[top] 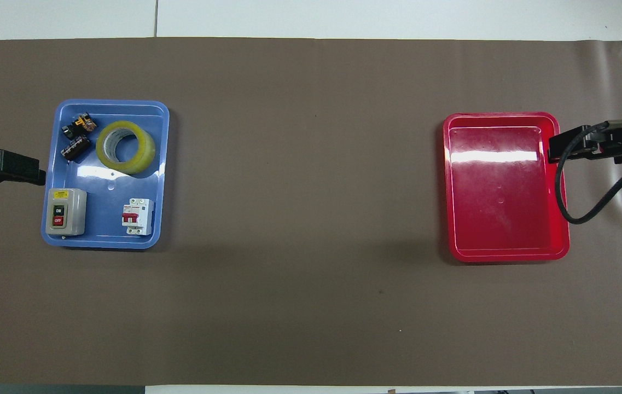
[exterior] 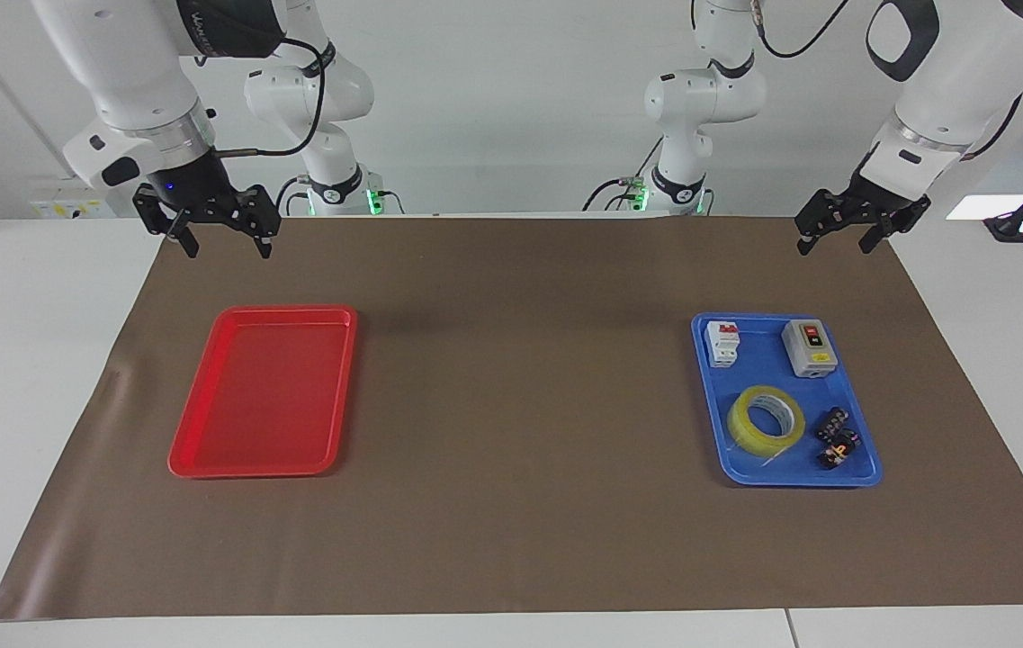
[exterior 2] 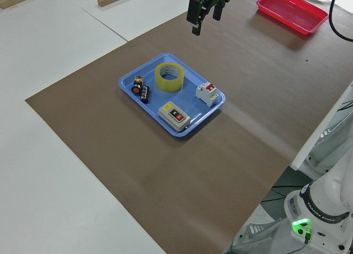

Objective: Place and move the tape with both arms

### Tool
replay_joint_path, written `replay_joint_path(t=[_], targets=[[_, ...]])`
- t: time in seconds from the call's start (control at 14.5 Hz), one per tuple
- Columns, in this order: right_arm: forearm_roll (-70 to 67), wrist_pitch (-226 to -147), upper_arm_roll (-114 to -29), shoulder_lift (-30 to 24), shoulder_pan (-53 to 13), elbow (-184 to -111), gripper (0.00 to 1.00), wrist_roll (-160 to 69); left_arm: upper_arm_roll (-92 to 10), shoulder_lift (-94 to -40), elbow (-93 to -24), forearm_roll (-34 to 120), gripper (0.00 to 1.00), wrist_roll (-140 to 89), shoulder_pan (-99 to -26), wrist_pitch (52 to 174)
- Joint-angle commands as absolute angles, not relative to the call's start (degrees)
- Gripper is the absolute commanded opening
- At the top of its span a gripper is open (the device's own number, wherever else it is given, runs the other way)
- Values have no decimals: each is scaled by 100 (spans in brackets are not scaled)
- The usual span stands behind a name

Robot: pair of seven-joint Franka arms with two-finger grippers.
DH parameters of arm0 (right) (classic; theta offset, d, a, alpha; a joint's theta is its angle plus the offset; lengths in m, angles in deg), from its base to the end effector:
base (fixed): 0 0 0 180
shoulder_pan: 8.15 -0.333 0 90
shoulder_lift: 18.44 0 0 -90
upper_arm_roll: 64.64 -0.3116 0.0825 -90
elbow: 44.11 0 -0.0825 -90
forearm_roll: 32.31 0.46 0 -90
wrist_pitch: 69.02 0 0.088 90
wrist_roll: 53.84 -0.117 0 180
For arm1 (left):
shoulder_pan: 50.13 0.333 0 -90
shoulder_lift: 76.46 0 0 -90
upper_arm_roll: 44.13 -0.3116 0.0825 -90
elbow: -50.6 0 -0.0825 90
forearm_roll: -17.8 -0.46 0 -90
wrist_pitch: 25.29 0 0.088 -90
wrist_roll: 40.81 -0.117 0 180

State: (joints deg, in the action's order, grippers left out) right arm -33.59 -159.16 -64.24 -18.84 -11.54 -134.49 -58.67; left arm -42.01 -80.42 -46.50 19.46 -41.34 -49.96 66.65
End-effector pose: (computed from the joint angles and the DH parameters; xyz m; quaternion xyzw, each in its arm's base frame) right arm 0.6279 0.0302 0.6111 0.9998 -0.0160 0.0022 0.0110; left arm 0.6097 -0.0247 0.5879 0.9996 -0.0209 -0.0107 0.0131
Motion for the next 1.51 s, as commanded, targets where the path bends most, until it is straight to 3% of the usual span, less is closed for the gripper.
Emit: replay_joint_path(t=[0.0, 0.41, 1.03, 1.45], targets=[[-3283, -15955, -6446, -1985, -1097, -13569, 100, -5885, -4220, -8164, -4739, 1921, 100, -4116, -5040, 6700], [-3283, -15955, -6446, -1985, -1097, -13569, 100, -5885, -4211, -8007, -4915, 1912, 100, -4239, -4996, 7286], [-3283, -15955, -6446, -1984, -1097, -13569, 100, -5885, -4211, -6979, -5653, 1912, 100, -4353, -5101, 9369], [-3283, -15955, -6446, -1984, -1097, -13569, 100, -5885, -4220, -6363, -5794, 1912, 100, -4353, -5048, 10336]])
